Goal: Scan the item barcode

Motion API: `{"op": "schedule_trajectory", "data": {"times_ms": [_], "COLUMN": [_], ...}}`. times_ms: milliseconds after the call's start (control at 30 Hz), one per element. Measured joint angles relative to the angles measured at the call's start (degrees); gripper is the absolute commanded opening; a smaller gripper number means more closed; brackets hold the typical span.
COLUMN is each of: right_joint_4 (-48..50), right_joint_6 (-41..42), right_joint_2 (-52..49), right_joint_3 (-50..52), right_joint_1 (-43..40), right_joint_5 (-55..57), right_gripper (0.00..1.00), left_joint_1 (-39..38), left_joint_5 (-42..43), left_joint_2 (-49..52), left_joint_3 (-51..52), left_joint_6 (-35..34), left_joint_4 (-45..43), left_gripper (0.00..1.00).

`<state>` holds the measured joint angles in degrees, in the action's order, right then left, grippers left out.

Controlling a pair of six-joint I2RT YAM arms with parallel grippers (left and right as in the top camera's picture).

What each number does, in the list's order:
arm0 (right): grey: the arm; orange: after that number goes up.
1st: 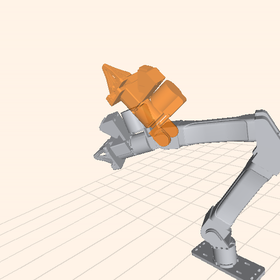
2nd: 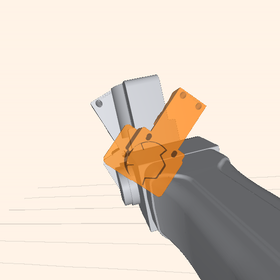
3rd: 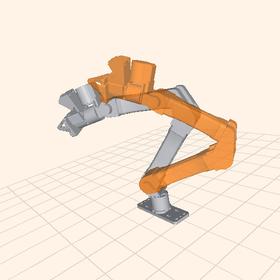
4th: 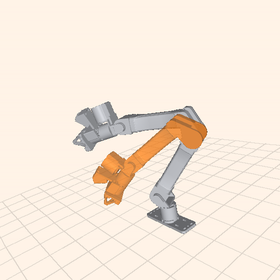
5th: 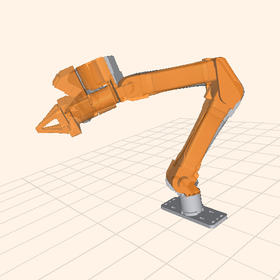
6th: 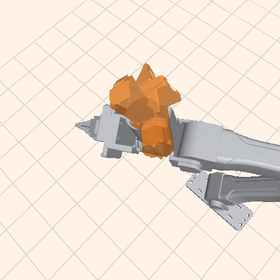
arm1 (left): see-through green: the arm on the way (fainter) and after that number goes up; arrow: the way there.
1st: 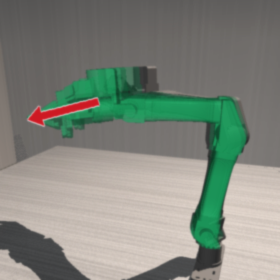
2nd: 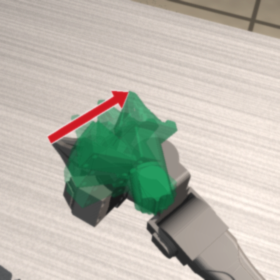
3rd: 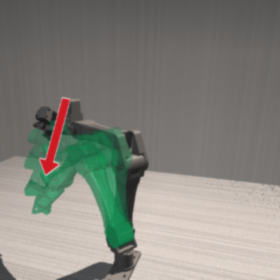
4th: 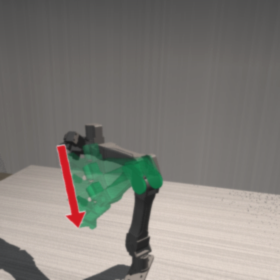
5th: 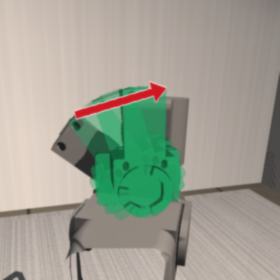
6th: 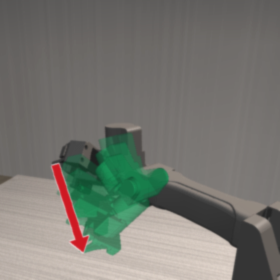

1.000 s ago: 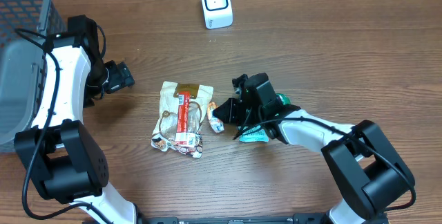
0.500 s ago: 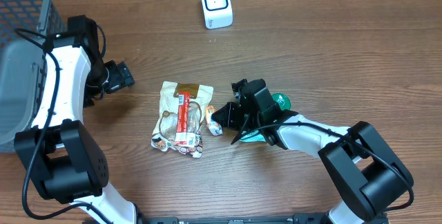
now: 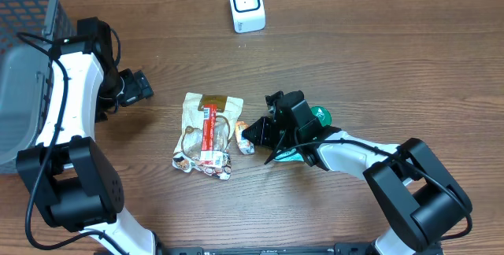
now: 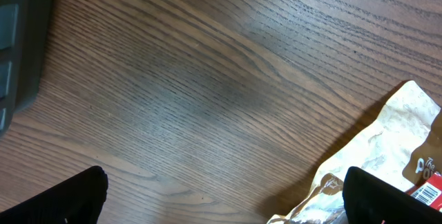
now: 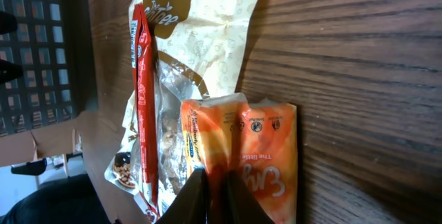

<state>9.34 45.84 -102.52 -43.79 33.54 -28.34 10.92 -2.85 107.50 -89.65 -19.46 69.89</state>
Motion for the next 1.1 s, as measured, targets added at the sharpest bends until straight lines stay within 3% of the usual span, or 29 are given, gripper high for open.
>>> {"op": "schedule_trajectory", "data": {"times_ms": [167, 700, 833, 1033, 1100], "right_joint_4": [-1.77, -8.48, -10.54, -33.11, -34.99], "right_joint_6": [-0.68, -3.67, -6.21, -14.12, -16.17], "right_joint_2": [0.90, 7.10, 8.33, 9.29, 9.64], "right_joint_3": [0.09, 0.20, 0.17, -11.52, -14.97], "right_joint_1": [-0.85, -0.90, -0.90, -0.46, 0.76], "right_joint_5": [0.07, 4.59, 6.01, 11.89, 14.80], "right_gripper": [0.20, 0.26, 0.44, 0.71, 0.73], "left_joint_1": [0.00, 0.00, 0.00, 0.00, 0.00], "left_joint_5": [0.00, 0.00, 0.00, -0.02, 0.00], "left_joint_2": [0.00, 0.00, 0.00, 0.00, 0.00], "left_joint_3": [0.00, 0.00, 0.00, 0.00, 0.00], "left_joint_6": [0.00, 0.00, -0.02, 0.00, 0.00], "left_joint_4": [0.00, 0.00, 0.02, 0.02, 0.02], "left_gripper": [1.00, 1.00, 1.00, 1.00, 1.00]}}
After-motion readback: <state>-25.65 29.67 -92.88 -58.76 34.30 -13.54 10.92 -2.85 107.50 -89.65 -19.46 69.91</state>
